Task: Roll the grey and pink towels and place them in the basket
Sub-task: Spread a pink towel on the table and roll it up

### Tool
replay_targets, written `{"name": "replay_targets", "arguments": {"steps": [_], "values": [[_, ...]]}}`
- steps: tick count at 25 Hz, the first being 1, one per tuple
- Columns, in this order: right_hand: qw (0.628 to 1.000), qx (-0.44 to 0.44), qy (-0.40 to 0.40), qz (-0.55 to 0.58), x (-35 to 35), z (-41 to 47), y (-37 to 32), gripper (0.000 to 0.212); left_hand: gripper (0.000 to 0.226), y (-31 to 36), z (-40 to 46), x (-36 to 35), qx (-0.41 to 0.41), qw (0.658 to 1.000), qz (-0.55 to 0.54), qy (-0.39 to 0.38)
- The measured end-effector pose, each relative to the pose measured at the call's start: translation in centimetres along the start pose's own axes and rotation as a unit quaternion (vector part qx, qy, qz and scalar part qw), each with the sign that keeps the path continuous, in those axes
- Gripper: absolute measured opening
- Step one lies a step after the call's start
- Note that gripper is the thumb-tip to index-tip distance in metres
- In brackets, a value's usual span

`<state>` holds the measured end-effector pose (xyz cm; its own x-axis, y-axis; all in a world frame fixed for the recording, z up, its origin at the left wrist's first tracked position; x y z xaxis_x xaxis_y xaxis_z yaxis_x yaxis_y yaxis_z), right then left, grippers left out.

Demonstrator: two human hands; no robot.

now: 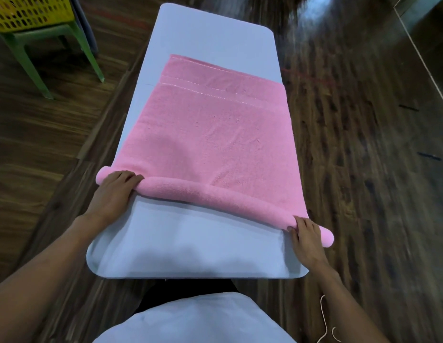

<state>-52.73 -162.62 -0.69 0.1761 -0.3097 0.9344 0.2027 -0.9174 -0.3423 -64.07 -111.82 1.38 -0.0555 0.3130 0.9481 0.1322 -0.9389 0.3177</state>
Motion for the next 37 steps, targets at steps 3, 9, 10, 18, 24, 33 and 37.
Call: {"name": "replay_targets", "arguments": {"steps": [3, 9, 10, 18, 24, 33, 37], "values": [[0.996, 0.000, -0.090, 0.010, 0.7, 0.2, 2.0, 0.040, 0.042, -1.6, -0.1, -0.2, -0.027, 0.995, -0.017, -0.092], [0.993, -0.088, 0.081, 0.007, 1.4, 1.6, 1.7, 0.019, 0.030, -1.7, 3.2, 0.8, 0.031, 0.994, -0.103, -0.012], [0.988, -0.096, 0.114, -0.051, 1.1, 0.8, 1.0, 0.019, 0.024, -1.1, 2.6, 1.0, 0.021, 0.997, -0.059, 0.048], [0.991, -0.073, 0.074, 0.078, -1.1, 0.4, -0.1, 0.023, 0.045, 1.3, -0.3, -1.5, -0.010, 0.998, 0.012, 0.066], [0.999, 0.046, -0.011, 0.012, 0.0, -0.1, 0.5, 0.035, 0.039, 0.1, -0.5, -0.4, 0.018, 1.000, -0.004, 0.007], [0.992, -0.072, 0.105, -0.011, 1.5, 1.3, -0.1, 0.018, 0.028, 0.2, 2.3, 1.0, 0.049, 0.996, -0.075, 0.024], [0.989, -0.037, 0.122, -0.069, -0.1, -1.4, -1.7, 0.034, 0.041, 2.0, -2.1, -0.9, -0.010, 0.996, 0.013, 0.088]]}}
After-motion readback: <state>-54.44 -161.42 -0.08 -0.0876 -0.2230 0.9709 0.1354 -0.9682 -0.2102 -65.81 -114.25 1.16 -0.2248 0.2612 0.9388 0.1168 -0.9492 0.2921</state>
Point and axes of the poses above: each hand's wrist, its own z-axis towards the middle knuckle, its own x-axis out of the back of the hand, y = z × x, the point moved 3 cm from there along z, towards the middle knuckle, and after that the axes turned 2 degrees about -z, right-handed, at the moved point
